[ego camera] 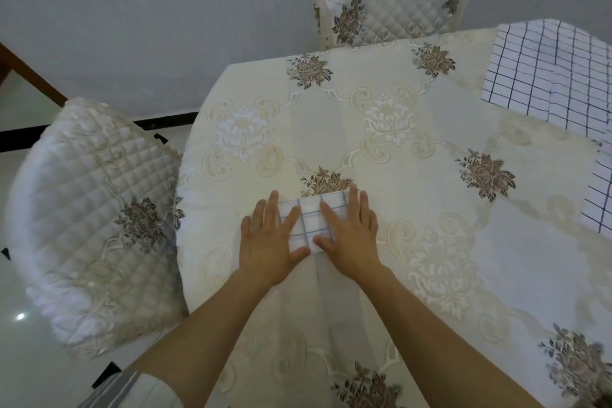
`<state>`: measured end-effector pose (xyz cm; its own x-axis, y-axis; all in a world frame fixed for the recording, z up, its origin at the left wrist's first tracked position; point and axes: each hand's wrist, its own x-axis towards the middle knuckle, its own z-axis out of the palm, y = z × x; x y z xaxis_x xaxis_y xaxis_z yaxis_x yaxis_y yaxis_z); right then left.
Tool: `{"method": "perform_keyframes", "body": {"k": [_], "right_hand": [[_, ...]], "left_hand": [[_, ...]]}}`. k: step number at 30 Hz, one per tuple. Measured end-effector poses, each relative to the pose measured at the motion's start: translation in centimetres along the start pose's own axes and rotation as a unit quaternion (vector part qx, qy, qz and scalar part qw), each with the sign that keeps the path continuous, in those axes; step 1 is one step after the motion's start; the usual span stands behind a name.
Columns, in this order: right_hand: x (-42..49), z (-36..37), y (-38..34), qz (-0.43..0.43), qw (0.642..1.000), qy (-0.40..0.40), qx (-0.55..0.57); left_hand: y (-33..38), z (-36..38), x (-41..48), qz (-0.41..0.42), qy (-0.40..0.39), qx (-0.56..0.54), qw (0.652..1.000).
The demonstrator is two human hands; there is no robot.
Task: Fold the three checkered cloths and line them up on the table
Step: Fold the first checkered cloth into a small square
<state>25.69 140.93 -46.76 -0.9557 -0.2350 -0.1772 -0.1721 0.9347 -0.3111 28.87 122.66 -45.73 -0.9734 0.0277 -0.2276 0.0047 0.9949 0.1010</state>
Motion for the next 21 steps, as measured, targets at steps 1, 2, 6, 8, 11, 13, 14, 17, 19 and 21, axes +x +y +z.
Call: {"method": "perform_keyframes", "body": {"k": [1,2,6,8,11,13,14,17,19,21], "right_hand": [[0.0,0.0,0.3,0.023,1.000,-0.013,-0.001],[-0.1,-0.2,0.8,0.050,0.999,-0.021,-0.001],[-1.0,-1.6,3.3,0.128,0.991,-0.029,-0.001],[-1.6,-2.5,4.0,0.145,0.989,-0.032,-0.008],[-2.7,-3.7,4.2,0.155,0.988,-0.024,0.005],[-3.5,-4.6,3.9,0.148,0.989,-0.015,0.027],[-3.9,-5.2,3.6,0.144,0.989,-0.011,0.041],[-6.1,-7.6,2.3,0.134,0.988,0.009,0.073],[-7.6,-9.7,1.4,0.123,0.987,0.031,0.099],[-9.1,-11.7,0.4,0.106,0.981,0.059,0.154]], "left_hand": [[-0.4,-0.1,-0.1,-0.013,-0.020,0.001,1.000],[-0.8,-0.4,-0.2,-0.026,-0.039,0.000,0.999],[-2.3,-1.6,-0.8,-0.054,-0.083,0.007,0.995],[-2.7,-2.1,-1.1,-0.056,-0.093,0.014,0.994],[-2.4,-3.2,-1.7,-0.057,-0.092,0.009,0.994],[-2.1,-4.2,-2.4,-0.064,-0.085,-0.007,0.994],[-2.0,-4.8,-2.8,-0.068,-0.081,-0.017,0.994],[-1.3,-7.1,-4.3,-0.084,-0.062,-0.068,0.992],[-0.7,-8.9,-5.3,-0.087,-0.044,-0.120,0.988],[-0.1,-10.8,-6.4,-0.079,-0.033,-0.177,0.981]]}}
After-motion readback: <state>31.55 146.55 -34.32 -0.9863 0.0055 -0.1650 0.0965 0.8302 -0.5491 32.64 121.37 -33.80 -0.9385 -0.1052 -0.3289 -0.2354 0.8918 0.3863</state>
